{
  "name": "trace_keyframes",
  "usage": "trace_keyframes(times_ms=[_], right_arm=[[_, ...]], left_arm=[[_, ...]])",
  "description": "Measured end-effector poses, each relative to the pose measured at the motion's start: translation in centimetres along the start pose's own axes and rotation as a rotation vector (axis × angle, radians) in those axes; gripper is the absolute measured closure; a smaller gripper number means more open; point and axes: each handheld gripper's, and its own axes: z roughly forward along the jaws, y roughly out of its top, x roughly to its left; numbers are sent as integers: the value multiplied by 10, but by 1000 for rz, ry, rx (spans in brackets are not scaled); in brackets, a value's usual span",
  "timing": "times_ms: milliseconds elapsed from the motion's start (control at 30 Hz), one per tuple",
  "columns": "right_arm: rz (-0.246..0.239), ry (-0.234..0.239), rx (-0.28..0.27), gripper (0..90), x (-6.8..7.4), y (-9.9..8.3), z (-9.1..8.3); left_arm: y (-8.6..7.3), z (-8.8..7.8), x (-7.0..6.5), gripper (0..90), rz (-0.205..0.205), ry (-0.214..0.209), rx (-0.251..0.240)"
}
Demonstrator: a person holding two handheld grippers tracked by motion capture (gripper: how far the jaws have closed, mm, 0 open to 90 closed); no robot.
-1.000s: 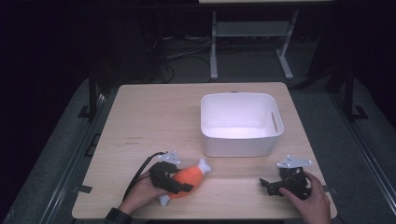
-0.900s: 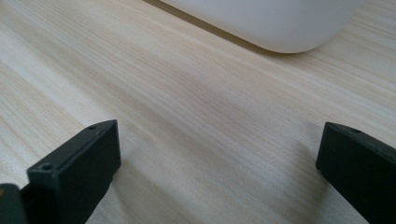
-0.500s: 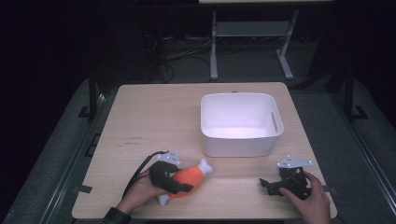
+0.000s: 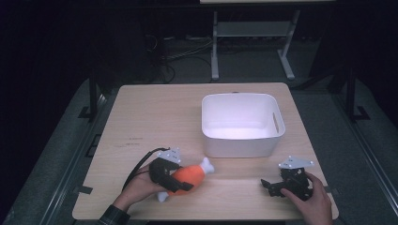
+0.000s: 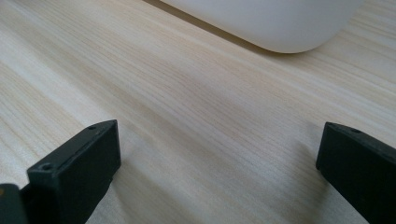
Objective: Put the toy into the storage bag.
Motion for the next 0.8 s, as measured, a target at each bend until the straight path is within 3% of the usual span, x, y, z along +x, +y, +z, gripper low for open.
trace_keyframes(times_ms=[367,800], right_arm=[[-1,0,-1,0,0,0,0],[-1,0,-1,0,0,0,0]], left_arm=[[11,-7,2,361,28,-13,1],[35,-19,1,361,82,-20,-3]])
